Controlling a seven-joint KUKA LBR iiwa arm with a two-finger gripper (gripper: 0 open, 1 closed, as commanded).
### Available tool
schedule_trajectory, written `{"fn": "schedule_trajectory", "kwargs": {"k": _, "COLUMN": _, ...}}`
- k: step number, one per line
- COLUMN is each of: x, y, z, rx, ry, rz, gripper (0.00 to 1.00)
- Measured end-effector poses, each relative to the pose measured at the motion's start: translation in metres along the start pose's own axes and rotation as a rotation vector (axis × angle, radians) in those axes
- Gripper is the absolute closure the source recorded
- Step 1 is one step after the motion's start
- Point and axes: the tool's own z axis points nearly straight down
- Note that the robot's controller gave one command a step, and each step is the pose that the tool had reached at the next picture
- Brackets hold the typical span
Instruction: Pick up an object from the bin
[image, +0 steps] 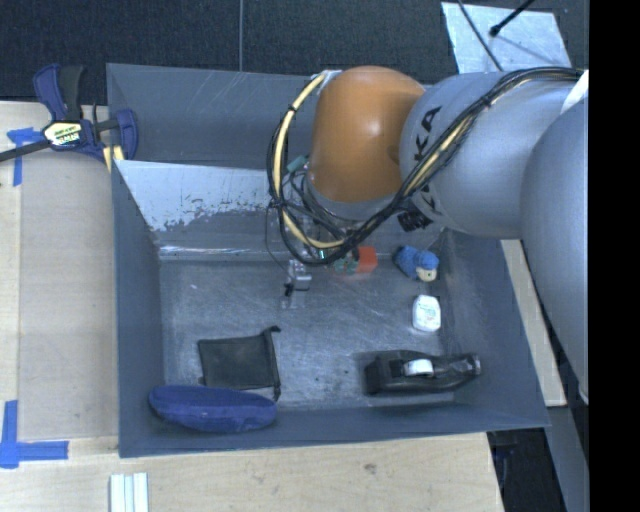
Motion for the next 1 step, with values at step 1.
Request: {"fn": "schedule_trajectory", "kwargs": {"k": 1, "x": 0.1, "y": 0.0333, "z": 0.0728, "rx": 0.001, "ry": -0.003, "rz": -0.329, "gripper": 0.0}}
